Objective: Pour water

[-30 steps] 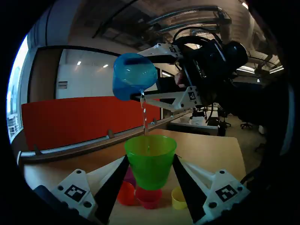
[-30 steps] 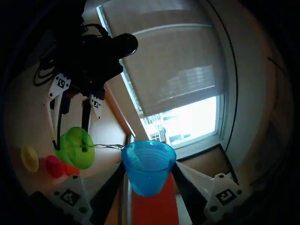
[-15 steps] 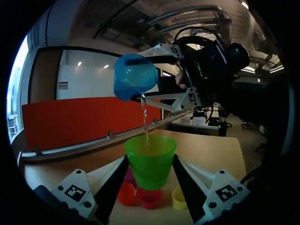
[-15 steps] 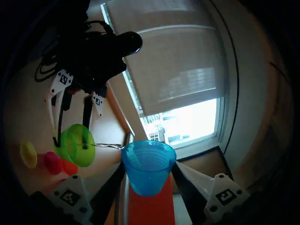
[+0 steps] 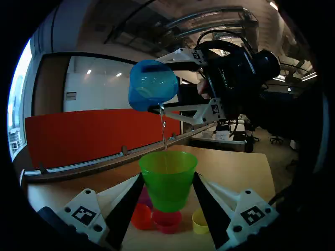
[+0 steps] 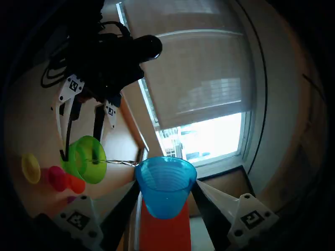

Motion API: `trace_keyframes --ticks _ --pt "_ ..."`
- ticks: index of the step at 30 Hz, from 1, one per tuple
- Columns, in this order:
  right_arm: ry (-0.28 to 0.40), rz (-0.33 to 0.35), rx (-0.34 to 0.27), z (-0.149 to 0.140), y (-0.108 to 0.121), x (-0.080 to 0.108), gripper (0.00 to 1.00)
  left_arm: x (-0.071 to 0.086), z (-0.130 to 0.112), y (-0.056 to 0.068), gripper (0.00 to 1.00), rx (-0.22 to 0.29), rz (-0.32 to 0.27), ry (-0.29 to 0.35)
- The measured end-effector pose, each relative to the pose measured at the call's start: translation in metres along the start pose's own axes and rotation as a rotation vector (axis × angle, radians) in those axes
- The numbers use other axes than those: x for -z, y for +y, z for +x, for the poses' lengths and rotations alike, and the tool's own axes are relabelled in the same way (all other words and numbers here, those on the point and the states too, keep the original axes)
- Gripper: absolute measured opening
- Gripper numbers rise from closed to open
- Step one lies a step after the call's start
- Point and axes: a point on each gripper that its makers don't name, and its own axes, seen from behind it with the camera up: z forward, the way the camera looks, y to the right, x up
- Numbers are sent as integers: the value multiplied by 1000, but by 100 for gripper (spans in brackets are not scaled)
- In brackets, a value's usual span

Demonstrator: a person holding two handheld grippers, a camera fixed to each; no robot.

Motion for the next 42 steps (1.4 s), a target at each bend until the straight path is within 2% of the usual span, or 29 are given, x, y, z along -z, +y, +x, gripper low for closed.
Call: trace_keyframes --ticks 42 --pt "9 -16 94 12 0 5 88 1 4 0 82 -10 6 10"
